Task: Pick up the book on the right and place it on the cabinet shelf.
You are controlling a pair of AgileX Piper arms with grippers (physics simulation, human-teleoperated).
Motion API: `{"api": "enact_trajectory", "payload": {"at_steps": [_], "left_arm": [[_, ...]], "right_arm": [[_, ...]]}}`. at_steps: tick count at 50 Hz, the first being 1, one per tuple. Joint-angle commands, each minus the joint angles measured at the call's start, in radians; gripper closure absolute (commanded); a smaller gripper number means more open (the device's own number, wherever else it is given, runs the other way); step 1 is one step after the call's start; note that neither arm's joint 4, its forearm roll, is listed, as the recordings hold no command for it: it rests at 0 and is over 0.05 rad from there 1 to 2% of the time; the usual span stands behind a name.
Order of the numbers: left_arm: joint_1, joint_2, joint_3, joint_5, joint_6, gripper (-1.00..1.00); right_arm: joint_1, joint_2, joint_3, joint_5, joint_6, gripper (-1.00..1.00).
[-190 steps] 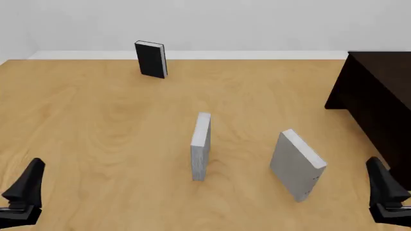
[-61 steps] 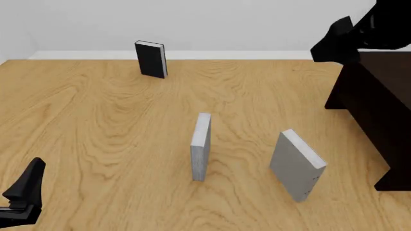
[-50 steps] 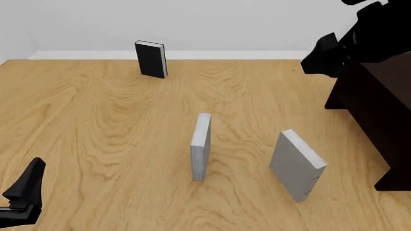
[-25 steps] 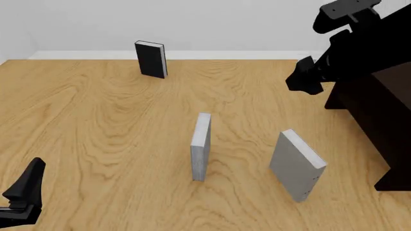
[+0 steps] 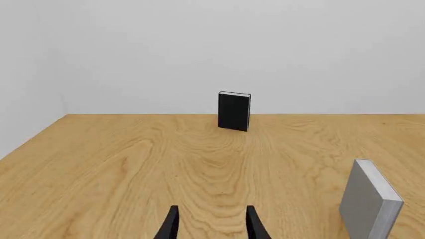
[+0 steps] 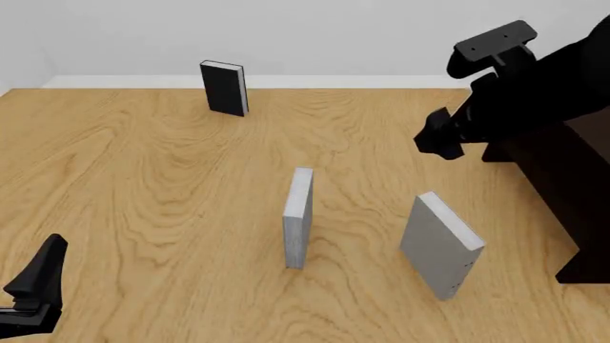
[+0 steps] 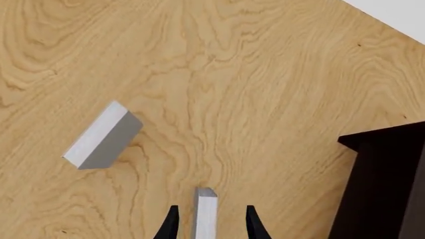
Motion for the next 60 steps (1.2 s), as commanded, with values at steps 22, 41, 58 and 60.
{"api": "enact_trajectory", "payload": {"at_steps": [22,41,58,60], "left_arm": [[0.000,0.000,0.000,0.000,0.000,-1.00],[0.000,0.000,0.000,0.000,0.000,-1.00],[0.000,0.000,0.000,0.000,0.000,-1.00],[0.000,0.000,0.000,0.000,0.000,-1.00]], "right_arm": [[0.007,0.021,0.157,-0.112,0.009,-1.00],[0.018,0.039,0.262,-0.180,0.016,-1.00],[0.023,0.072,0.275,-0.222,0.014,-1.00],[0.020,0.075,0.277,-0.226,0.013,-1.00]]}}
